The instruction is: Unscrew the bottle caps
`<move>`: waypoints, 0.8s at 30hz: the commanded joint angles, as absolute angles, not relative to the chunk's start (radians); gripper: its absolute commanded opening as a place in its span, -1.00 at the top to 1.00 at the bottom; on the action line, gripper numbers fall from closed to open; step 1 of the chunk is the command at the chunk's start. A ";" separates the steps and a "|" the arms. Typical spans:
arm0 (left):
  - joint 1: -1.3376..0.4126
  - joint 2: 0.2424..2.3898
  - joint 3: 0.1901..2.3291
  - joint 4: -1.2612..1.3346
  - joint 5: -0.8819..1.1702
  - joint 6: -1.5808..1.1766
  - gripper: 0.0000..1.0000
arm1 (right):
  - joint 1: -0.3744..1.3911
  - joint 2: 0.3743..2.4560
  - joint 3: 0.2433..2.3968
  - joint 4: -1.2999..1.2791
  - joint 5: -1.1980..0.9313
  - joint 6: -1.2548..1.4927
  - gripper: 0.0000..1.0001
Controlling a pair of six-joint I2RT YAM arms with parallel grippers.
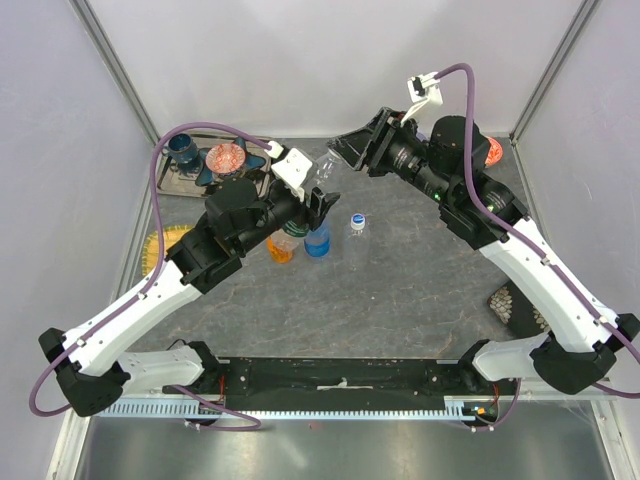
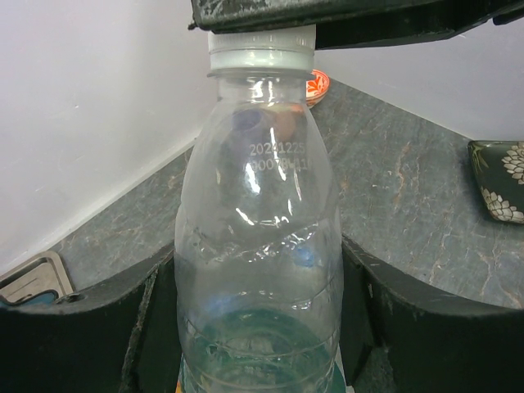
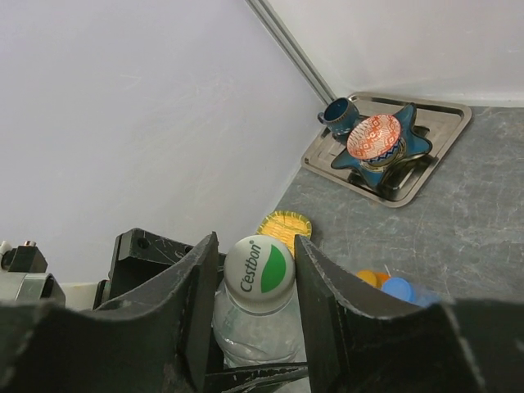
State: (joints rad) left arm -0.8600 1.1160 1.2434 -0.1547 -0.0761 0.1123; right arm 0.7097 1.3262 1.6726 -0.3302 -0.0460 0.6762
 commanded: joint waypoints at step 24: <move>-0.856 1.043 1.290 -0.129 0.500 0.048 0.63 | 0.716 1.261 1.618 -0.376 -0.313 0.421 1.00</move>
State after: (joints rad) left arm -0.8387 1.0798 1.2304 -0.1986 0.0845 0.1001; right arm 0.7040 1.2747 1.6028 -0.3019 -0.1547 0.5739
